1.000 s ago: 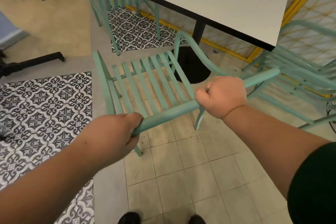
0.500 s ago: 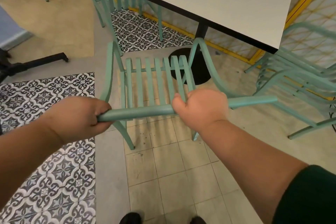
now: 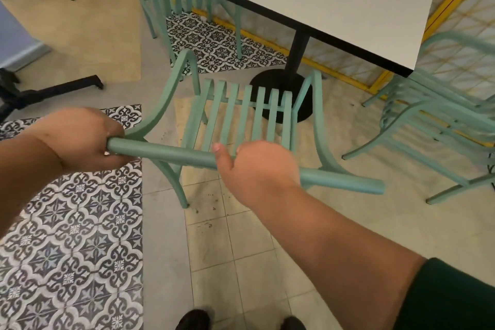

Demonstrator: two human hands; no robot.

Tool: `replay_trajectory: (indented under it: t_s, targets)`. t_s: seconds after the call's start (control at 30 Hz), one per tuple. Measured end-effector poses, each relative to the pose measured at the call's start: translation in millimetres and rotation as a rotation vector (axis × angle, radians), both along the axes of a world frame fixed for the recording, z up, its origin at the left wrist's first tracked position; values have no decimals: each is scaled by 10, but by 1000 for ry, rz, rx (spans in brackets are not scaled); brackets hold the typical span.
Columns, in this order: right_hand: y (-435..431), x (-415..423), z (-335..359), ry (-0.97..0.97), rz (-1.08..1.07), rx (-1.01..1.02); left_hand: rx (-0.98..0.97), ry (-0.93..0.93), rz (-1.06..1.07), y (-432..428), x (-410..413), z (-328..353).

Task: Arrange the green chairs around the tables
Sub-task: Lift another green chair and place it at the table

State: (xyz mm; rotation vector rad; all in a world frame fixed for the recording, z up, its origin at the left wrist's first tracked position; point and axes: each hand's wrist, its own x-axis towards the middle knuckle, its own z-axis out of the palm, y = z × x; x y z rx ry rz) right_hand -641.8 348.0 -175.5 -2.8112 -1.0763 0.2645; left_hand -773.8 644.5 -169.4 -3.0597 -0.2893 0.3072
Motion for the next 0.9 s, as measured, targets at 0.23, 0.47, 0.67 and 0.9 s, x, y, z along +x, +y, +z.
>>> replay_trajectory:
  t_s: [0.23,0.47,0.67,0.9]
  targets:
    - [-34,-21,8,8,39,48,68,55,57,7,38,-13]
    - [-478,374,182,257,157,100,-69,-19,174,-530,107,92]
    - [-1079,863,202,287,242,-158,-43,-118,277,-1636,655,-68]
    - [-1072,883,174,201,183,-150,-92,-148,99,-2093,869,-95]
